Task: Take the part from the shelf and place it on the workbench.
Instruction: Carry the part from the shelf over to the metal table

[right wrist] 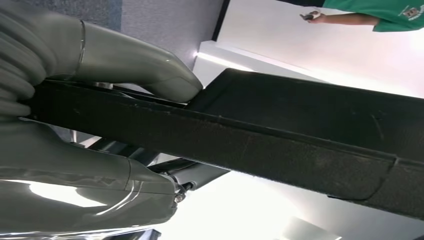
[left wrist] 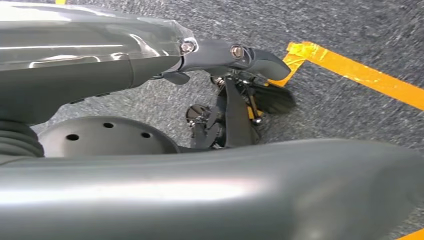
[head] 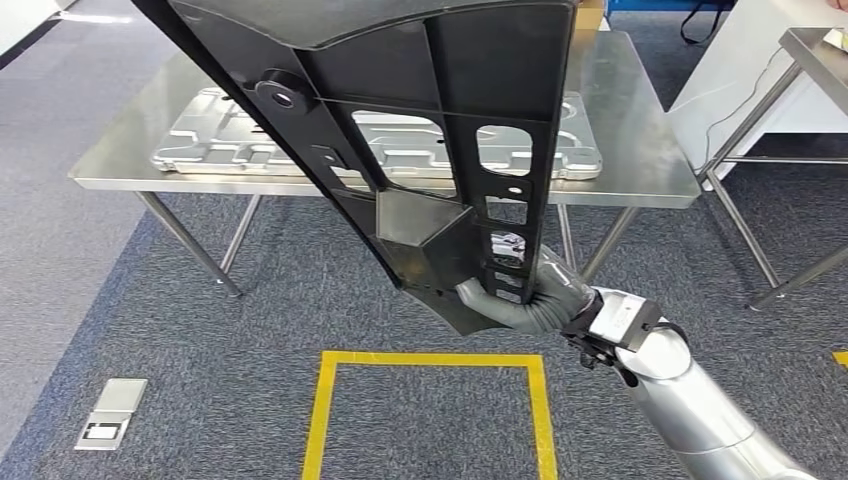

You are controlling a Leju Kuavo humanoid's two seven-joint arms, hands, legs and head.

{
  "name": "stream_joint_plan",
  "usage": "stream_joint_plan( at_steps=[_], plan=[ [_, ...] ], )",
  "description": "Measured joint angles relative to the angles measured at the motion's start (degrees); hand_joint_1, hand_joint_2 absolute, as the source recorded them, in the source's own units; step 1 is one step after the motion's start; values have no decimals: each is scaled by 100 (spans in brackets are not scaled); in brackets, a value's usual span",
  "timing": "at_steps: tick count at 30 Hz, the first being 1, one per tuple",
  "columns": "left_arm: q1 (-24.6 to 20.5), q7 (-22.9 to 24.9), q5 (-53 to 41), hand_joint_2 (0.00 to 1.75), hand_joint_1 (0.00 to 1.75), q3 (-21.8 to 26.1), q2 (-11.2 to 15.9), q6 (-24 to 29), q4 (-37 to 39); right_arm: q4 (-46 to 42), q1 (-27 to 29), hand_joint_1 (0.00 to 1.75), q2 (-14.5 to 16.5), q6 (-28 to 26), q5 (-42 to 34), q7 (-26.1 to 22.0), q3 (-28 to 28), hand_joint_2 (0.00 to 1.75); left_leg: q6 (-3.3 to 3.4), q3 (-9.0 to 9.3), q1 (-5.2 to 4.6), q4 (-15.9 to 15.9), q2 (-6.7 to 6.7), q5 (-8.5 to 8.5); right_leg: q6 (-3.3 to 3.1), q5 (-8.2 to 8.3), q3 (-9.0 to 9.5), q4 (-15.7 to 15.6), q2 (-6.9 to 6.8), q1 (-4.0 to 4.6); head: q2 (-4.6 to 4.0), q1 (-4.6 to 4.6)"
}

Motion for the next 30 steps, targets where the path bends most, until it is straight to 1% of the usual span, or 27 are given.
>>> stream_joint_plan(
  at_steps=[2, 3, 4, 5, 6, 7, 8, 9, 10, 11, 12, 13, 15, 16, 17, 18, 19, 20, 21, 22, 23, 24, 25, 26, 27, 28, 30],
  plan=[
    [-6, -4, -13, 0, 0, 1, -5, -2, 0, -29, 8, 175, -3, -3, -4, -6, -15, 175, 60, 129, 15, -175, 49, 62, 23, -52, 23, 46, -76, 19, 0, 0],
    [-6, -5, -19, 0, 0, 2, -9, -3, 0, -41, 4, 175, -3, -4, -8, -11, -20, 175, 80, 197, 33, -261, 81, 90, 26, -148, -34, 206, -145, 34, 0, 1],
    [-4, -7, -23, 0, 0, 2, -11, -4, 0, -44, 3, 175, -3, -5, -10, -16, -22, 175, 88, 241, 47, -305, 113, 99, 27, -291, -167, 490, -223, 33, 0, 2],
    [-2, -6, -25, 0, 0, 4, -11, -2, 0, -43, 9, 175, -2, -5, -13, -19, -22, 175, 90, 262, 52, -313, 134, 89, 39, -447, -360, 841, -271, 26, 0, 3],
    [2, -4, -25, 0, 0, 7, -11, -1, 0, -42, 26, 175, -2, -5, -13, -19, -21, 175, 78, 269, 57, -304, 152, 71, 61, -555, -549, 1162, -294, 13, 0, 3],
    [6, -3, -25, 0, 0, 10, -13, 1, 0, -42, 48, 175, -2, -5, -13, -18, -21, 175, 60, 275, 65, -290, 164, 46, 91, -572, -680, 1354, -306, -3, 0, 3],
    [10, -1, -24, 0, 0, 14, -15, 2, 0, -42, 64, 175, -2, -5, -13, -17, -21, 175, 33, 281, 79, -266, 169, 15, 130, -479, -710, 1344, -312, -18, 0, 3],
    [12, 2, -24, 0, 0, 19, -19, 2, 0, -42, 70, 175, -2, -5, -14, -17, -21, 175, -3, 290, 102, -227, 170, -27, 175, -284, -621, 1105, -315, -35, 0, 3],
    [13, 3, -24, 0, 0, 23, -22, 2, 0, -42, 73, 175, -2, -5, -14, -17, -21, 175, -51, 295, 126, -169, 169, -85, 223, -87, -465, 749, -309, -54, 0, 4],
    [11, 2, -24, 0, 0, 30, -19, 3, 0, -39, 75, 175, -2, -4, -14, -17, -18, 175, -105, 288, 135, -100, 162, -148, 252, 50, -328, 446, -282, -64, -1, 10],
    [10, 2, -24, 0, 0, 37, -14, 4, 0, -38, 81, 175, -2, -4, -14, -17, -16, 175, -153, 271, 136, -36, 153, -201, 235, 115, -237, 247, -257, -72, -1, 14],
    [10, 2, -24, 0, 0, 43, -9, 5, 0, -36, 88, 175, -2, -4, -13, -16, -15, 175, -188, 254, 127, 8, 143, -239, 194, 101, -208, 184, -233, -71, -1, 16],
    [13, 3, -24, 0, 0, 51, -4, 8, 0, -37, 96, 175, 2, -5, -15, -14, -17, 175, -211, 240, 119, 32, 127, -264, 75, 56, -222, 220, -229, -67, 0, 14],
    [14, 2, -25, 0, 0, 53, -4, 9, 0, -40, 95, 175, 5, -6, -15, -14, -19, 175, -221, 245, 118, 48, 166, -280, 39, 42, -209, 220, -247, -69, 0, 13],
    [9, 1, -27, 0, 0, 56, -4, 10, 0, -44, 91, 175, 9, -6, -17, -15, -19, 175, -238, 219, 118, 125, 246, -321, 2, 25, -187, 218, -272, -74, -1, 14],
    [-3, -2, -29, 0, 0, 57, -4, 10, 0, -47, 88, 175, 12, -6, -19, -16, -19, 175, -259, 130, 116, 312, 345, -409, -34, 5, -158, 214, -308, -80, 0, 12],
    [-15, -4, -33, 0, 0, 58, -5, 11, 0, -50, 87, 175, 13, -5, -20, -16, -20, 175, -280, -30, 113, 615, 450, -535, -63, -18, -131, 211, -346, -78, -1, 12],
    [-27, -6, -36, 0, 0, 58, -5, 11, 0, -50, 87, 175, 13, -5, -21, -16, -20, 175, -294, -256, 114, 1006, 516, -679, -85, -43, -108, 211, -382, -74, -2, 11],
    [-33, -7, -38, 0, 0, 58, -6, 10, 0, -50, 88, 175, 14, -4, -21, -16, -19, 175, -299, -497, 116, 1394, 542, -791, -96, -68, -86, 211, -414, -70, -1, 11],
    [-30, -8, -39, 0, 0, 58, -7, 10, 0, -50, 89, 175, 14, -4, -21, -16, -19, 175, -293, -684, 116, 1655, 551, -812, -101, -96, -59, 212, -439, -65, -2, 11],
    [-23, -9, -39, 0, 0, 59, -7, 9, 0, -50, 90, 175, 15, -4, -21, -16, -18, 175, -273, -777, 113, 1714, 555, -715, -103, -127, -20, 212, -457, -58, -2, 11],
    [-15, -11, -39, 0, 0, 60, -7, 7, 0, -50, 89, 175, 15, -4, -21, -16, -18, 175, -238, -756, 106, 1541, 557, -505, -103, -164, 33, 211, -471, -50, -1, 10],
    [-10, -15, -39, 0, 0, 62, -7, 5, 0, -51, 86, 175, 16, -4, -21, -16, -18, 175, -188, -646, 90, 1192, 559, -229, -99, -206, 95, 210, -484, -42, -1, 10],
    [-8, -19, -40, 0, 0, 64, -4, 4, 0, -54, 82, 175, 19, -3, -21, -16, -18, 175, -133, -518, 68, 858, 569, -21, -89, -246, 149, 201, -496, -37, -1, 11],
    [-9, -23, -42, 0, 0, 68, -3, 1, 0, -58, 77, 175, 23, -2, -21, -16, -17, 175, -82, -409, 37, 586, 578, 121, -70, -275, 188, 190, -502, -36, 0, 10],
    [-12, -26, -44, 0, 0, 71, -2, -1, 0, -63, 73, 175, 29, -1, -20, -16, -16, 175, -42, -346, 7, 433, 586, 163, -45, -294, 207, 175, -507, -38, 0, 9],
    [-17, -35, -48, 0, 0, 75, -2, -2, 0, -75, 66, 175, 39, 1, -20, -15, -16, 175, 10, -303, -31, 330, 593, 84, 23, -309, 215, 130, -518, -37, -1, 7]
  ],
)
